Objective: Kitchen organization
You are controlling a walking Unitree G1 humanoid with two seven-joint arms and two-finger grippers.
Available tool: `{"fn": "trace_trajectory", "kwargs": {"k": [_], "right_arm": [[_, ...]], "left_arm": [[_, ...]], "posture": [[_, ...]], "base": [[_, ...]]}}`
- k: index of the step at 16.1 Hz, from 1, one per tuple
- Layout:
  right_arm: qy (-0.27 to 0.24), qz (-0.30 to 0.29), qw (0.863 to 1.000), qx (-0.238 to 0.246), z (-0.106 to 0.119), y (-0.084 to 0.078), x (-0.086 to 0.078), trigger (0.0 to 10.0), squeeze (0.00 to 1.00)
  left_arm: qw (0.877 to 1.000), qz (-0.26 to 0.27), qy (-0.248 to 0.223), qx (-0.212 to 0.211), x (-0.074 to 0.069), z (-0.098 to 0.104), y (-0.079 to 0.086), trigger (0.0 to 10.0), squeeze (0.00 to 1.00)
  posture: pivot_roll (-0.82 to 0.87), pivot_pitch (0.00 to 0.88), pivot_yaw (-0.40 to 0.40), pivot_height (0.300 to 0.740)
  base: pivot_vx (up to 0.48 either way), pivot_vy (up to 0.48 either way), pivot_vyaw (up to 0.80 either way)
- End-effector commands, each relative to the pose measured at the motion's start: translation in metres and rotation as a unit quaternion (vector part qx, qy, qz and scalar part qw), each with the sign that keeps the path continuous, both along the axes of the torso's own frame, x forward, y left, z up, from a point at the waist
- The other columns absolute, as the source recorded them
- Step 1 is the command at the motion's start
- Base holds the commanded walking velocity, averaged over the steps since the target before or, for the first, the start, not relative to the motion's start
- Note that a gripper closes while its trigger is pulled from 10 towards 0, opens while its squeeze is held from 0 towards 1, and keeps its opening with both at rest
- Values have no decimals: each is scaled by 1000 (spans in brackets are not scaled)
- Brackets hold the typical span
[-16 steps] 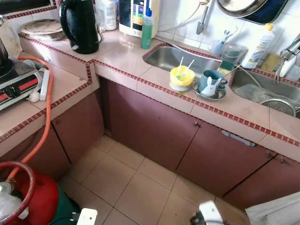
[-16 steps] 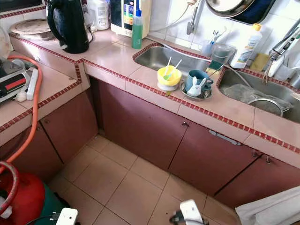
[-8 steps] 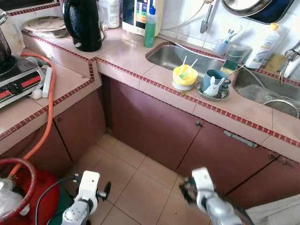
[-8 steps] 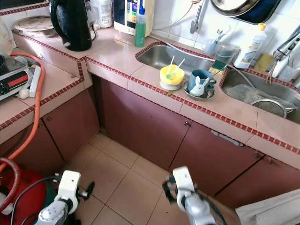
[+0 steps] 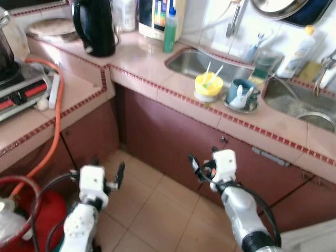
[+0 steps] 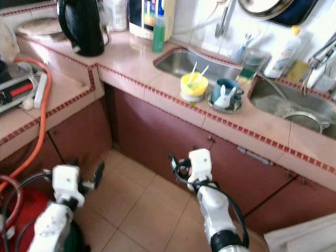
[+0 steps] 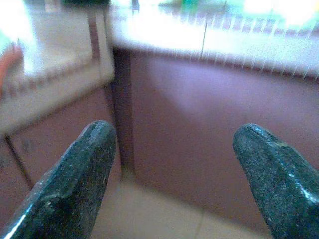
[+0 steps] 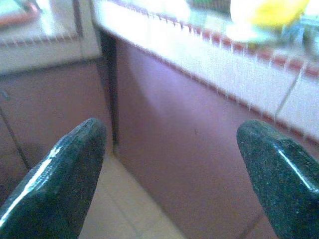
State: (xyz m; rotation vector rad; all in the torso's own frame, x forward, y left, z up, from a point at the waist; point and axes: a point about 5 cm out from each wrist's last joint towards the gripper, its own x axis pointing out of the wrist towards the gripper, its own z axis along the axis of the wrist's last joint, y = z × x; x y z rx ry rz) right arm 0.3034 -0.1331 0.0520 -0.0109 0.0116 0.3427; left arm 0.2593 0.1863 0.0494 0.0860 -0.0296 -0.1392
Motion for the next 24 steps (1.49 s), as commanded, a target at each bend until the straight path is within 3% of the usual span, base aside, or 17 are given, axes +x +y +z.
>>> {"fn": "trace_trajectory", "kwargs": {"k": [1, 3, 4, 6, 11, 12, 16, 24], "right_arm": [[-38, 8, 999, -1, 18, -5, 5, 10000, 0], [-75, 17, 997, 0, 38, -5, 8, 10000, 0], [-112, 19, 994, 0, 59, -6, 10, 10000, 0], [-142, 21, 990, -10, 73, -6, 8, 10000, 0], [-123, 4, 992, -6, 71, -8, -1, 10000, 0], [-127, 6, 992, -4, 76, -6, 1, 10000, 0], [-126, 2, 992, -9, 78, -10, 5, 10000, 0], [-112, 16, 994, -10, 73, -6, 1, 10000, 0]], "left_arm": [[999, -31, -28, 12, 4, 20, -9, 10000, 0], [998, -38, -46, 11, 4, 41, -11, 10000, 0], [998, -29, -56, 3, 5, 59, -9, 10000, 0], [998, -27, -54, 2, 3, 69, -7, 10000, 0], [999, -8, -38, -15, -7, 70, -6, 10000, 0], [999, -29, -26, -21, -4, 72, -10, 10000, 0], [999, -24, -23, -13, 2, 75, -9, 10000, 0], [999, -31, -11, -32, 1, 74, -11, 10000, 0]], "posture": [[66, 0, -108, 740], [66, 0, -110, 740], [68, 0, -110, 740], [69, 0, -110, 740], [63, 0, -113, 740], [61, 0, -114, 740], [63, 0, -115, 740], [65, 0, -119, 740]], "base": [[0, 0, 0], [0, 0, 0], [0, 0, 0], [0, 0, 0], [0, 0, 0], [0, 0, 0], [0, 0, 0], [35, 0, 0]]}}
